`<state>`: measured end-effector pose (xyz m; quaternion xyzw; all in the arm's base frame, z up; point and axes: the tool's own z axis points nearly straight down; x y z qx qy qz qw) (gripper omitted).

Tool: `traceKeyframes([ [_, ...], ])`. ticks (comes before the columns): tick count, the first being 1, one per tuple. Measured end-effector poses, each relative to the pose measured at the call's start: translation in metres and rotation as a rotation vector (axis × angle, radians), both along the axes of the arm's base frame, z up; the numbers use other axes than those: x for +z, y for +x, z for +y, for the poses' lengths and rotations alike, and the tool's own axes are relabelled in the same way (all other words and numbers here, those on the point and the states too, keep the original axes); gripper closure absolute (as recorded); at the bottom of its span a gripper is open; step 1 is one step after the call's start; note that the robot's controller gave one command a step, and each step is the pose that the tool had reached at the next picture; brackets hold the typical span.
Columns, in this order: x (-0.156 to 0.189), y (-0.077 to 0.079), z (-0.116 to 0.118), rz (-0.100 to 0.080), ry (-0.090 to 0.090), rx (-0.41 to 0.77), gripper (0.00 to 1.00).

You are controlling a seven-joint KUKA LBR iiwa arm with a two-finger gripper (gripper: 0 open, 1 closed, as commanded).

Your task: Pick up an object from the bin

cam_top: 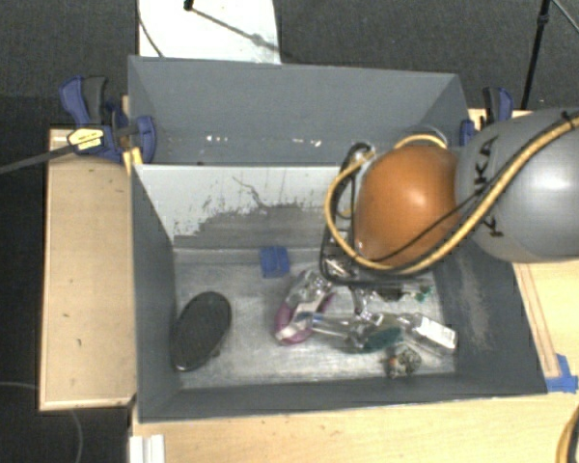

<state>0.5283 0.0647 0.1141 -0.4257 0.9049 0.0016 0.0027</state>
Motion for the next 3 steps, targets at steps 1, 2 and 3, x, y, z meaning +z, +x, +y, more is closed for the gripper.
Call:
traceKeyframes([
  [1, -0.027, 0.029, 0.018, -0.021, 0.005, 0.242, 0.00],
  [2, -0.025, 0.030, 0.019, -0.025, 0.007, 0.237, 1.00],
  [3, 0.115, 0.013, 0.039, -0.007, -0.003, 0.207, 1.00],
])
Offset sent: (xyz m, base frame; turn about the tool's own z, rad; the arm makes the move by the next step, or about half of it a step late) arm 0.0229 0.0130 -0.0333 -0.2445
